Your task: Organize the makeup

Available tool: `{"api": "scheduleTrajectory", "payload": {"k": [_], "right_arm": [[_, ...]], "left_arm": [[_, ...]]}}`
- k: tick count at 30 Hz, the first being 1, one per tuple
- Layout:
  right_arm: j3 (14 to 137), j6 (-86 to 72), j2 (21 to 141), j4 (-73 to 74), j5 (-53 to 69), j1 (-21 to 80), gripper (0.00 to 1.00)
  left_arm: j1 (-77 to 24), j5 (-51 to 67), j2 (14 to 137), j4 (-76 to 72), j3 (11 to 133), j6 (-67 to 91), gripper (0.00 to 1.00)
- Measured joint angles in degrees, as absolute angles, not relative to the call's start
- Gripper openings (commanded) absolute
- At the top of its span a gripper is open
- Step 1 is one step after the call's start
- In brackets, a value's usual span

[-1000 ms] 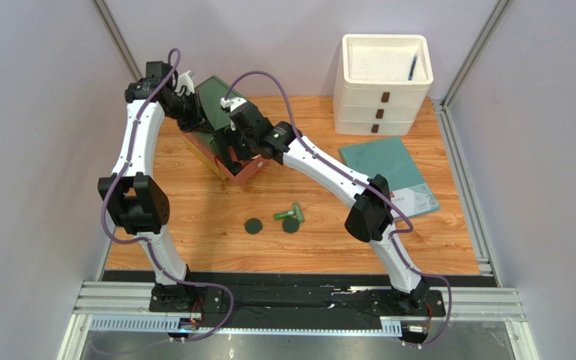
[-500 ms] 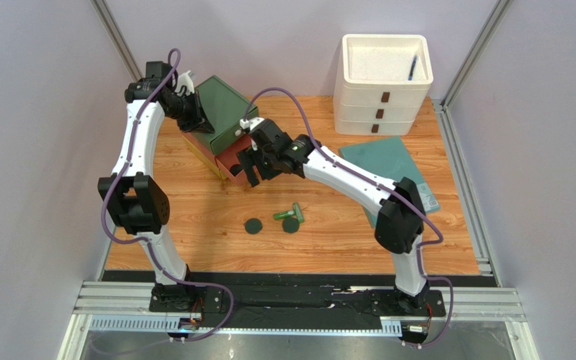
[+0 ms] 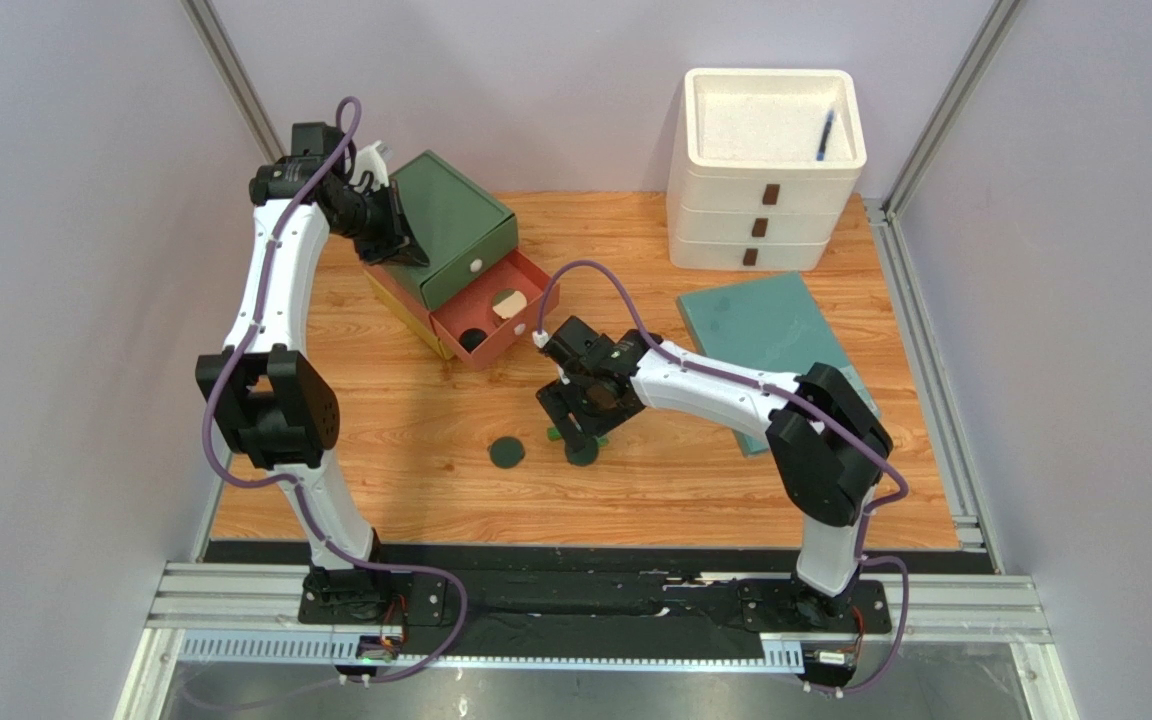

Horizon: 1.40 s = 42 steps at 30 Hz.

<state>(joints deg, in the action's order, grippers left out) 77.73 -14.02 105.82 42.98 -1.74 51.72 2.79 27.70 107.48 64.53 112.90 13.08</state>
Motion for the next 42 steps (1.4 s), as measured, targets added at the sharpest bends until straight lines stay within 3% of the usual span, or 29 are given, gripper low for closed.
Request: {"api": "scheduleTrajectory", "payload": {"k": [4,18,22,29,31,42], "right_arm": [[78.46,-14.31,106.85,42.02,-0.23,51.96,0.62],[80.01,-14.87,113.32,41.54,2.5,53.36,0.63],[80.73,-14.94,113.99,42.35,1.91,53.54,0.49],[81.41,-14.2,114.59,43.81,-0.6,53.17,0.08],[81.43,-13.93,114.61,43.94,-0.75,52.97,0.02],[84.2,-13.39,113.58,44.45,6.7,53.74,0.0]], "left_arm": [[2.79,27.46,107.48,64.55,112.9,13.06,0.0],[2.79,27.27,107.48,64.55,112.9,12.86,0.0],[2.79,27.09,107.48,64.55,112.9,12.84,0.0],[2.76,27.0,107.48,64.55,112.9,12.73,0.0],[2.76,27.03,107.48,64.55,112.9,12.73,0.0],[2.76,27.09,107.48,64.53,112.9,12.73,0.0]]}}
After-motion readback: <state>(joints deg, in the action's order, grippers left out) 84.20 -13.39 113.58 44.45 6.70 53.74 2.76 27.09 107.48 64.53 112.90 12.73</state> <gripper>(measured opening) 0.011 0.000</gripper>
